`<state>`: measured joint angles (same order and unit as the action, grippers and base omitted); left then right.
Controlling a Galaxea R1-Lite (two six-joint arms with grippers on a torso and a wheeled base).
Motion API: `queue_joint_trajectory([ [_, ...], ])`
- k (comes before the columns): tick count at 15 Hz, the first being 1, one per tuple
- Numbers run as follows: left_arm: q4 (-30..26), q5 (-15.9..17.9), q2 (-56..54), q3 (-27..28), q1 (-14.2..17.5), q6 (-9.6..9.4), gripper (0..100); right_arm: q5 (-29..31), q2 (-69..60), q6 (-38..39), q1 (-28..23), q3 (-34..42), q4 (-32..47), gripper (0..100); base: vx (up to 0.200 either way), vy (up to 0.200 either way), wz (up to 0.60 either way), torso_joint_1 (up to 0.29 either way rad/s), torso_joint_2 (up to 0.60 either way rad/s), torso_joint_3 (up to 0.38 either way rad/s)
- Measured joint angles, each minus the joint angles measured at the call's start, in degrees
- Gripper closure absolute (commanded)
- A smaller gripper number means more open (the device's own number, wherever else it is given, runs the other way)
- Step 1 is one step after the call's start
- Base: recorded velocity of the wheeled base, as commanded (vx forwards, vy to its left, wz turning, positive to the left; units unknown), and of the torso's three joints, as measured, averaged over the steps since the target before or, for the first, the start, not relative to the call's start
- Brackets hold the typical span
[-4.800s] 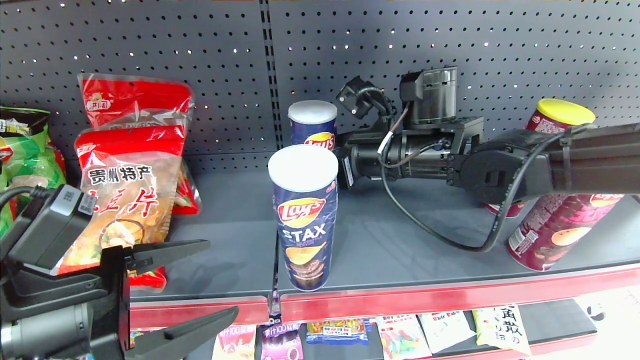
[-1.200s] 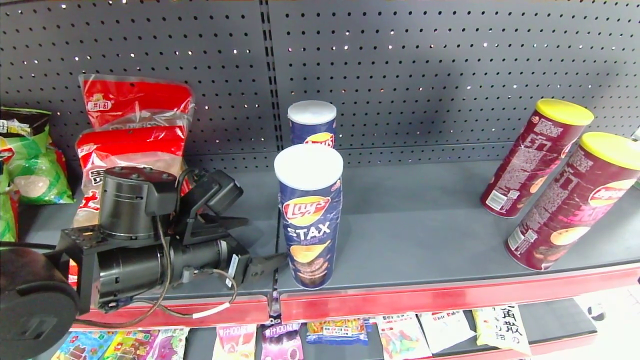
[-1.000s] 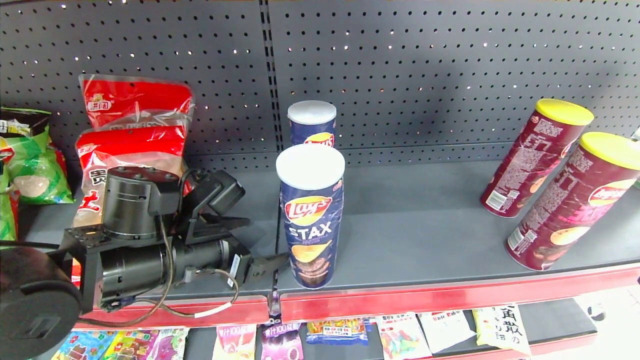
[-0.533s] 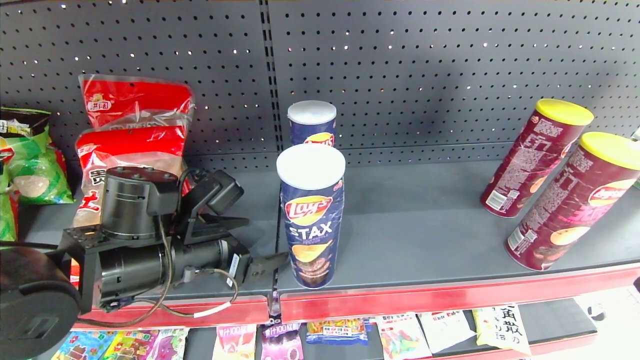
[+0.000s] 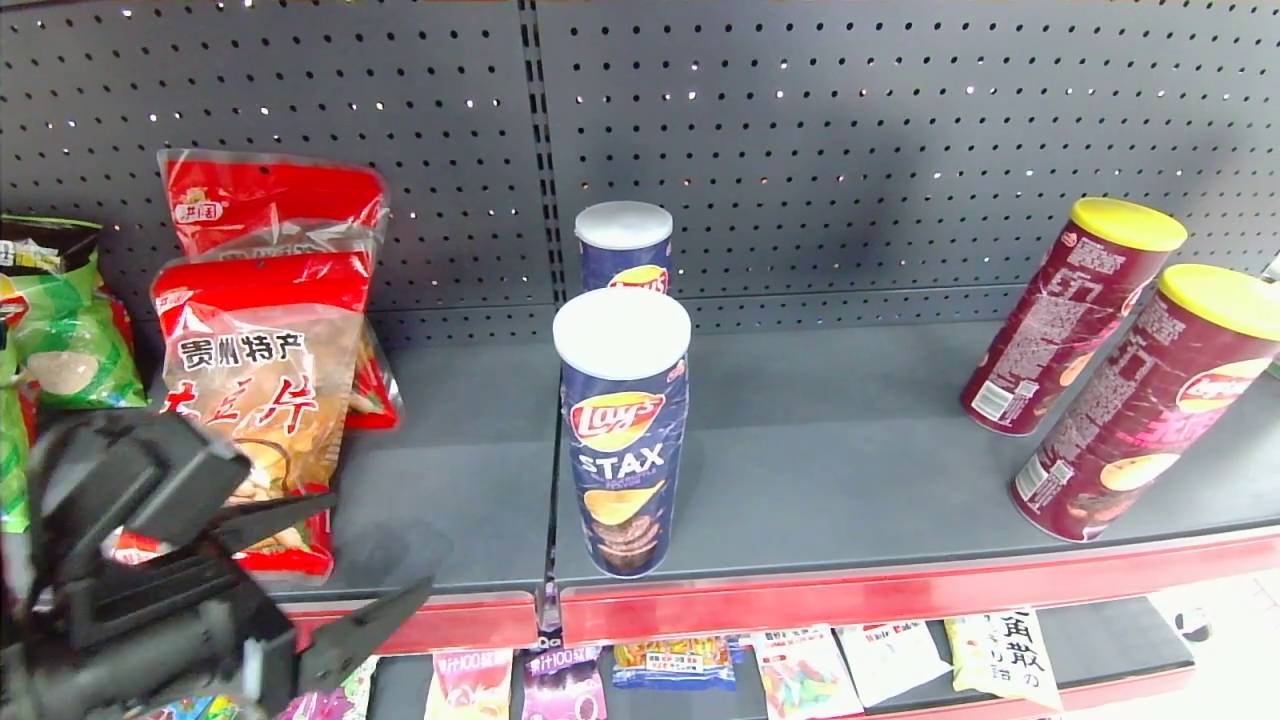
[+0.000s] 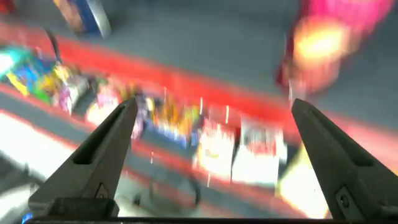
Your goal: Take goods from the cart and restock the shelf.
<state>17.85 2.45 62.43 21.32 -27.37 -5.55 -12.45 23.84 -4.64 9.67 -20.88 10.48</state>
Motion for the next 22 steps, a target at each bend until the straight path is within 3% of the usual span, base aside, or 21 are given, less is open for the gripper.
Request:
queue_joint_trajectory([
  [1, -6.69, -2.12, -6.97, -1.18, 0.24, 0.35, 0, 2.11, -2.13, 0.00, -1.93, -0.59, 3.83, 0, 0.000, 0.000, 0.00, 0.000, 0.00, 0.000],
  [4, -35.15, -6.91, -28.50, -0.74, 3.95, 2.65, 0, 8.57, -7.18, -0.02, -6.29, -0.85, 11.08, 0, 0.000, 0.000, 0.00, 0.000, 0.00, 0.000],
  [5, -42.12, -7.67, -34.60, -0.18, 7.89, 3.55, 0, 10.57, -8.75, -0.02, -7.35, -0.41, 14.31, 0, 0.000, 0.000, 0.00, 0.000, 0.00, 0.000],
  [7, -50.64, -7.46, -45.51, -0.10, 18.60, 5.06, 0, 12.65, -11.84, -0.09, -8.96, 1.07, 17.24, 0, 0.000, 0.000, 0.00, 0.000, 0.00, 0.000],
  [9, -54.27, -2.61, -54.11, -1.21, 24.45, 5.92, 0, 12.69, -15.77, -1.45, -9.59, 2.91, 17.79, 0, 0.000, 0.000, 0.00, 0.000, 0.00, 0.000],
  [10, -51.42, -1.23, -57.05, -2.34, 25.94, 6.12, 0, 11.30, -18.25, -2.05, -9.64, 4.02, 17.81, 0, 0.000, 0.000, 0.00, 0.000, 0.00, 0.000],
  [12, -36.95, 0.09, -60.11, -6.77, 27.04, 5.47, 0, 8.16, -21.35, -2.72, -9.59, 5.45, 17.24, 0, 0.000, 0.000, 0.00, 0.000, 0.00, 0.000],
  [14, -19.72, -1.06, -61.57, -15.35, 27.37, 4.13, 0, 10.26, -22.83, -1.10, -9.59, 6.72, 15.76, 0, 0.000, 0.000, 0.00, 0.000, 0.00, 0.000],
  [15, -16.68, -2.12, -61.99, -18.41, 27.42, 4.16, 0, 11.85, -23.25, 1.04, -9.59, 7.11, 15.30, 0, 0.000, 0.000, 0.00, 0.000, 0.00, 0.000],
  [17, -18.12, -3.62, -62.33, -20.44, 27.47, 4.68, 0, 11.93, -23.58, 3.08, -9.59, 7.96, 11.72, 0, 0.000, 0.000, 0.00, 0.000, 0.00, 0.000],
  [20, -18.03, -3.62, -62.50, -21.05, 27.47, 5.25, 0, 5.50, -23.77, 0.77, -9.59, 15.46, -9.69, 0, 0.000, 0.000, 0.00, 0.000, 0.00, 0.000],
  [22, -18.01, -3.62, -62.54, -21.14, 27.47, 5.28, 0, 9.74, -23.82, -1.01, -9.64, 19.32, -13.87, 0, 0.000, 0.000, 0.00, 0.000, 0.00, 0.000],
])
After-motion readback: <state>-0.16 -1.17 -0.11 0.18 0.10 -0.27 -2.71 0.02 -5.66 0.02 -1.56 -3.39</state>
